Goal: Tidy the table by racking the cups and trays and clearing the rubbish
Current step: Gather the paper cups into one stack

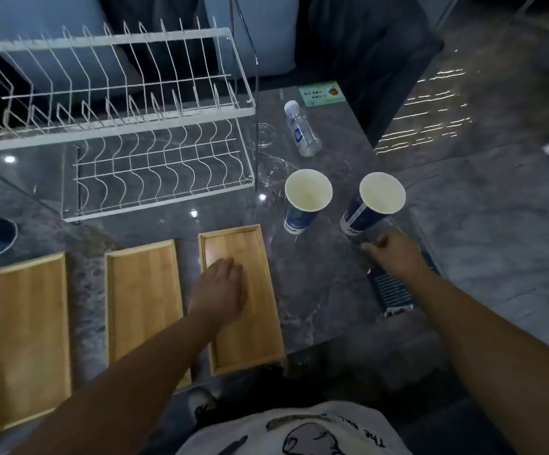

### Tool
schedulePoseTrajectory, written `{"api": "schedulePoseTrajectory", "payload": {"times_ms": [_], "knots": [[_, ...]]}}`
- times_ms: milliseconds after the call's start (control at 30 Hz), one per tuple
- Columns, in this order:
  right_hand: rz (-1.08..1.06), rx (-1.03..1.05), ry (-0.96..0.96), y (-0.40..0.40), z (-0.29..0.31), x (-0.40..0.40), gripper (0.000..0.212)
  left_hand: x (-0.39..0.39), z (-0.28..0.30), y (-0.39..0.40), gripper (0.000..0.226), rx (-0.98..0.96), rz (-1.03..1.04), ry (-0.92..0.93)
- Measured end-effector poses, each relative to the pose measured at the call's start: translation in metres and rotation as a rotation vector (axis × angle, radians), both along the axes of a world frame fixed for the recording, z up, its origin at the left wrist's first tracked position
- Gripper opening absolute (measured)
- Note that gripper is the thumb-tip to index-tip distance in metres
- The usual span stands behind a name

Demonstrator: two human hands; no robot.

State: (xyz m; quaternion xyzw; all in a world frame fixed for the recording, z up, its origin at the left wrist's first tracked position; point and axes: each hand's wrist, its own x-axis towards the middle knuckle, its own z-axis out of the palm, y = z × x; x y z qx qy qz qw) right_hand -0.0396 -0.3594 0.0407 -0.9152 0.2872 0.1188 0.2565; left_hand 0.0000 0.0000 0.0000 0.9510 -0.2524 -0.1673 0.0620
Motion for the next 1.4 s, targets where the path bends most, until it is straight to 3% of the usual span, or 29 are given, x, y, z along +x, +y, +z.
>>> {"api": "schedulePoseTrajectory", "payload": {"times_ms": [167, 333, 433, 633, 833, 967, 1267, 1400], "knots": [[-0.188, 0.113, -0.203, -0.009, -0.013, 0.012, 0.044, -0.003, -0.025, -0.009, 0.069, 0.092, -0.008, 0.039], [-0.223, 0.137, -0.224, -0.020, -0.023, 0.016, 0.075, -0.004, -0.035, -0.013, 0.071, 0.109, -0.015, 0.025], [-0.194, 0.240, -0.319, -0.021, -0.024, 0.018, 0.086, -0.004, -0.037, -0.012, 0.073, 0.102, -0.010, 0.019], [-0.264, 0.395, -0.298, -0.025, -0.031, 0.023, 0.114, -0.008, -0.040, -0.010, 0.072, 0.099, -0.008, 0.004], [-0.275, 0.439, -0.358, -0.021, -0.022, 0.029, 0.103, -0.008, -0.041, -0.010, 0.069, 0.094, -0.014, 0.003], [-0.251, 0.437, -0.462, -0.017, 0.003, 0.035, 0.081, -0.009, -0.042, -0.010, 0.069, 0.095, -0.007, 0.008], [0.033, 0.594, -0.806, 0.021, 0.131, 0.066, 0.052, -0.008, -0.043, -0.009, 0.068, 0.074, -0.003, 0.014], [0.066, 0.624, -0.698, 0.040, 0.124, 0.083, 0.072, -0.008, -0.043, -0.010, 0.068, 0.075, 0.001, 0.012]]}}
